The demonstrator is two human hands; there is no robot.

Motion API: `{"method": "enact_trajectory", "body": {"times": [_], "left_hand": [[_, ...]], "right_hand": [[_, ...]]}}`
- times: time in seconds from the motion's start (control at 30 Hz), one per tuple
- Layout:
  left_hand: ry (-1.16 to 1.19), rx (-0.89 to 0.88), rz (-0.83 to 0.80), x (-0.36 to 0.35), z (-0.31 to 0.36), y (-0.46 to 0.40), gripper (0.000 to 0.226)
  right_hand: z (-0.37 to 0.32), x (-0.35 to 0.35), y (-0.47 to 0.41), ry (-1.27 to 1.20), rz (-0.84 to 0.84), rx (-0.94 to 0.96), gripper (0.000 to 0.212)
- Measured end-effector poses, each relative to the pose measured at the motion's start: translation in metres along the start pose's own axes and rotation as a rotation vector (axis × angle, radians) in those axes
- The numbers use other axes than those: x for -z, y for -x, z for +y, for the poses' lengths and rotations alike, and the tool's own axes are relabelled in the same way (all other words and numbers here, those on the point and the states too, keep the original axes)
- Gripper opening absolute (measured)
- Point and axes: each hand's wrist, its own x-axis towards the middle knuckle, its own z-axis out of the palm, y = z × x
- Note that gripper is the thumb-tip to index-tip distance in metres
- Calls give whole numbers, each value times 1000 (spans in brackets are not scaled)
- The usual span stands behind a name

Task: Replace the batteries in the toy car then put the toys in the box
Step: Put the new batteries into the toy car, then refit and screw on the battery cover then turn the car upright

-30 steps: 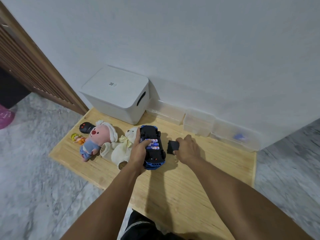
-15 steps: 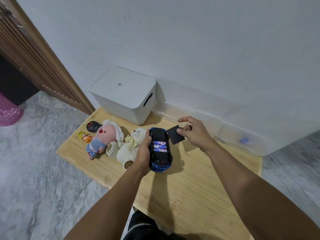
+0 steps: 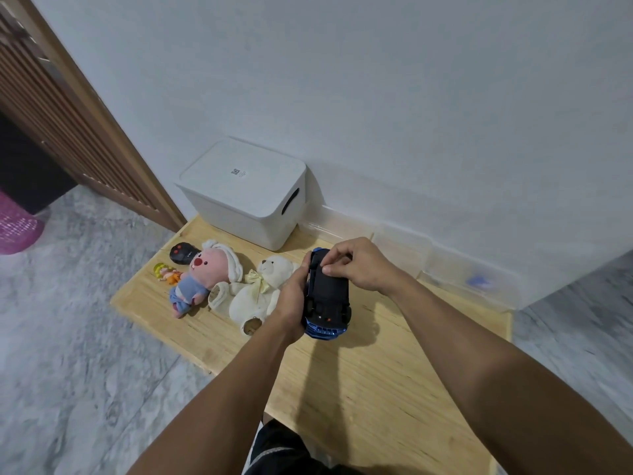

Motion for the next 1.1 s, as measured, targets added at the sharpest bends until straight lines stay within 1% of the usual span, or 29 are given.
{"method": "enact_trajectory", "body": {"times": [0.1,0.27,0.4,0.47,0.6,0.67,0.7,0.77,0.8,0.87,0.9,1.0,1.1], "left_hand": [[23,-9,-9,0,1,1,56],[7,-27,41,-1,0,3,55],[-12,-129,70,-3,-3,3,37],[-35,-167,102,-4,-5,2,38],[-110,-202,149,-6,-5,3,46],[-120,-204,158,-5,-6,3,46],[-126,-202,162,-4,-7,3,46],[-151,-197,163,-2,-7,3,45],[-163,-194,160,-1,-8,3,44],[-179,-181,161,-2,-11,3,43],[-186,-169,163,-1,-13,2,42],[-209,-135,173,0,-18,1,42],[-223,-98,208,1,-17,-1,43]], "right_hand": [[0,-1,2,-28,8,-5,6],[3,-6,5,5,57,21,9],[4,-14,10,58,170,21,21],[6,-20,13,23,255,-10,24],[14,-27,14,0,378,-36,19],[19,-29,14,-23,449,-87,27],[21,-29,14,-57,464,-150,33],[25,-26,14,-191,394,-318,42],[27,-25,14,-251,329,-381,38],[29,-24,15,-269,247,-412,20],[31,-24,15,-250,244,-404,19],[36,-26,15,-242,249,-414,24],[46,-21,15,-261,279,-453,16]]}}
